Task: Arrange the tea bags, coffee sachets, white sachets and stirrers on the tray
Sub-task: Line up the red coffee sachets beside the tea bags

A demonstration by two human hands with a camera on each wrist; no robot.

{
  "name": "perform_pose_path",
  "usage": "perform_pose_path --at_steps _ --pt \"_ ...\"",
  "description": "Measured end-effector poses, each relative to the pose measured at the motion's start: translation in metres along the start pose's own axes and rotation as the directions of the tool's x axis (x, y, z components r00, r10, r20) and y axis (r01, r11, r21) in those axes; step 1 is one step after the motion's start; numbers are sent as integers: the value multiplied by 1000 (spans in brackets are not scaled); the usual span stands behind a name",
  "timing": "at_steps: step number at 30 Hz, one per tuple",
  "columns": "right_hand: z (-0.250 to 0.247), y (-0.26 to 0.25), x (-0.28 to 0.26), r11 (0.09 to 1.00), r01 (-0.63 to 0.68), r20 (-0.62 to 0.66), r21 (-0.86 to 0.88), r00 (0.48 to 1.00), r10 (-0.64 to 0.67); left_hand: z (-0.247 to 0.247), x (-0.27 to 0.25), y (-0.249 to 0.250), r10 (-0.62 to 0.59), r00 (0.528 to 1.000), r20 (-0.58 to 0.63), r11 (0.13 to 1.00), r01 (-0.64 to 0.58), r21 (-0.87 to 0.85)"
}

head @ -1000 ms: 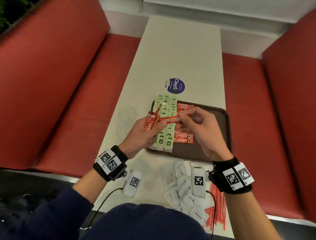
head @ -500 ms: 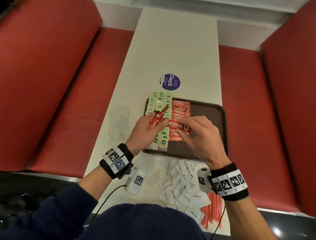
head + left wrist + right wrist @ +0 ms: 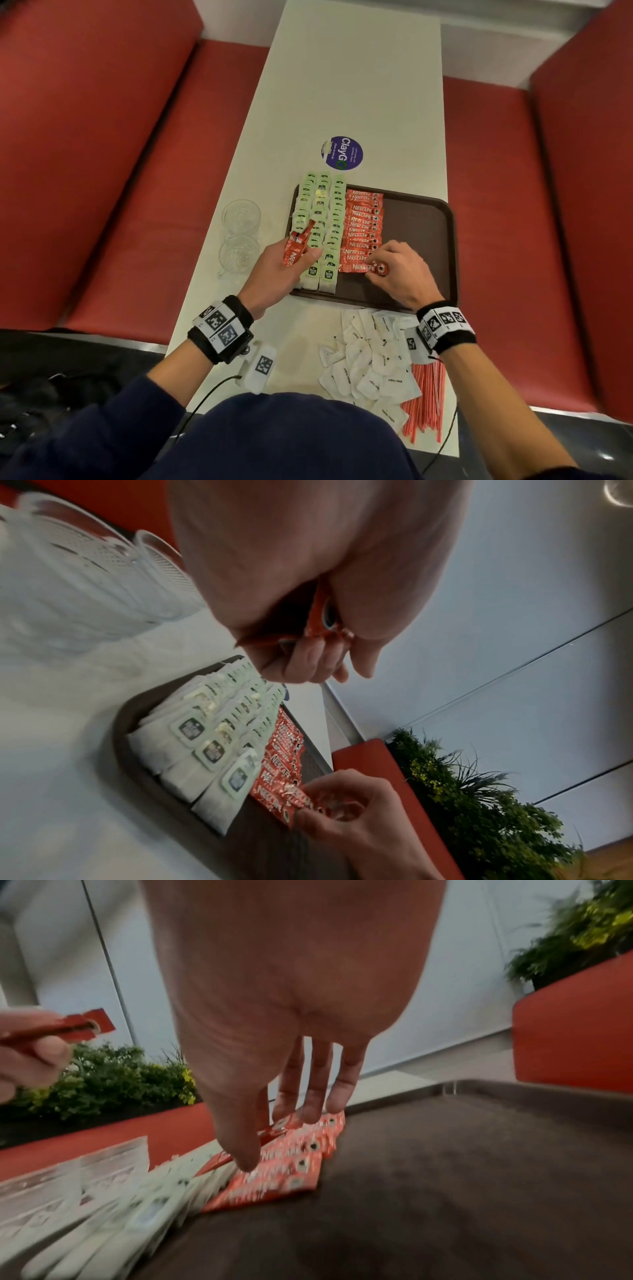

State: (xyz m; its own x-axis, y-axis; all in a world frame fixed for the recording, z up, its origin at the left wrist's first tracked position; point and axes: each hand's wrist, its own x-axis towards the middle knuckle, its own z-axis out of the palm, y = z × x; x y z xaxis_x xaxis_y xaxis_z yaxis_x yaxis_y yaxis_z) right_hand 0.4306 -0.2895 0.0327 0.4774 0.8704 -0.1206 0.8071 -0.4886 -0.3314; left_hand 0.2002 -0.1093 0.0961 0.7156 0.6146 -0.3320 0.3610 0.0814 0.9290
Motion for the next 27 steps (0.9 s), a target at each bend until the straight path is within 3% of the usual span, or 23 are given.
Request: perform_pose_path --at_steps 3,16,27 --pt "20 -5 6 1000 -2 60 -31 998 4 -2 -4 -10 -7 1000 -3 1000 7 1" --pt "38 -12 16 998 -58 -10 4 998 58 -6 -9 -7 -27 1000 -10 998 26 -58" --pt "41 -18 19 991 -112 -34 71 993 115 0 -13 -2 -81 987 142 981 104 -164"
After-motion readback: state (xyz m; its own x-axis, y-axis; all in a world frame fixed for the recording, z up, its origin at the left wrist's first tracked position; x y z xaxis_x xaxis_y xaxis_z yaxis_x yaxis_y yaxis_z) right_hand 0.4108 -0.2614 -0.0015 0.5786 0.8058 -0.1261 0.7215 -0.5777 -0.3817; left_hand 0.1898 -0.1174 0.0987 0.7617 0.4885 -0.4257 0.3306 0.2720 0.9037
